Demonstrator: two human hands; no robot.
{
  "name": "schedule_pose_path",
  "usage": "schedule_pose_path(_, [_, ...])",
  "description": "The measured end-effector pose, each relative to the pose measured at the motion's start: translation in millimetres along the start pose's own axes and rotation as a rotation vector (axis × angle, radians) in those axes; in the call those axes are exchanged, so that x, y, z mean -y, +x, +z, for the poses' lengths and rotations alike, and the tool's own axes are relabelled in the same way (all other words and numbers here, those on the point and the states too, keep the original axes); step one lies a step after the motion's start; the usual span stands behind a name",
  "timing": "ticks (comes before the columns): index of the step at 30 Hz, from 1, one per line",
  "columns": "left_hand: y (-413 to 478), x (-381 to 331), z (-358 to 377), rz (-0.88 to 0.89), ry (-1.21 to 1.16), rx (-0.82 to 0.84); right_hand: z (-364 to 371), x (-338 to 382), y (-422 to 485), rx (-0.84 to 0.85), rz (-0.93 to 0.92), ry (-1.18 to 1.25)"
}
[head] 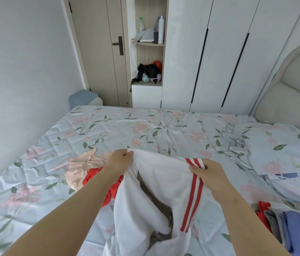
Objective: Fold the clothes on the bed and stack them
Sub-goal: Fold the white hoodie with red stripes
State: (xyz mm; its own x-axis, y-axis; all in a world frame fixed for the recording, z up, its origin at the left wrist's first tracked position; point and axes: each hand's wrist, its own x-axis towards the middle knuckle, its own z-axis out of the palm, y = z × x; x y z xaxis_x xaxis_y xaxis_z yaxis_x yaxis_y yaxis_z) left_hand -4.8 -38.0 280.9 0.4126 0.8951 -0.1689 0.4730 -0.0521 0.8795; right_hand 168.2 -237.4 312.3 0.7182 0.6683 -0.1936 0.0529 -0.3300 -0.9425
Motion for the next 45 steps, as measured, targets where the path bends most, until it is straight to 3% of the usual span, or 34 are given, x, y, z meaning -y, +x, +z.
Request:
schedule_pose_path(2, [-8,-8,0,0.079,0.299,-0.07,3,8,1,0.003,-0.095,-0.028])
schedule_pose_path(4, [-21,-19,4,0.241,0.365,-0.015,10,16,2,0.091,-0.194,-0.059])
schedule_pose_path(7, [-34,-32,14,0.516,0.394,0.334,22,29,0,0.25,-0.28,-0.12])
schedule_pose_path(9, [-35,-36,19,0.518,0.485,0.467,29,34,-2,0.3,-0.315,-0.108])
schedule_pose_path(12, [-30,-39,18,0.46,0.507,0.42,35,31,-6,0.253,-0.288,-0.029])
schedule_pose_path(14, [-29,-42,16,0.397,0.404,0.376,36,21,-6,0.209,-0.23,0.011])
schedule_pose_path(16, [-30,-50,15,0.258,0.088,0.362,38,7,-7,0.23,-0.14,-0.015])
schedule_pose_path(18, [-32,-61,12,0.102,-0.241,0.336,41,-11,-9,0.311,-0.021,-0.095])
schedule_pose_path(20, [-33,-72,8,0.038,-0.411,0.278,44,-27,-11,0.401,0.061,-0.166])
schedule_pose_path(23, [-32,-81,-1,0.011,-0.548,0.208,45,-37,-10,0.377,0.012,-0.265])
schedule_pose_path(27, [-25,-70,-16,-0.062,-0.546,0.057,40,-35,-1,0.243,-0.01,-0.28])
schedule_pose_path(29, [-17,-57,-25,-0.018,-0.292,-0.076,38,-30,1,0.205,0.014,-0.203])
schedule_pose_path(32, [-17,-39,-32,0.249,0.272,-0.166,41,-17,5,0.228,-0.012,-0.101])
schedule_pose_path(37, [-28,-26,-14,0.752,0.784,0.255,49,20,6,0.37,-0.129,-0.044])
schedule_pose_path(40, [-27,-27,-10,0.729,0.478,0.47,48,28,8,0.351,-0.147,-0.025])
schedule_pose_path(45, [-31,-42,6,0.388,0.107,0.359,52,6,5,0.148,-0.156,0.069])
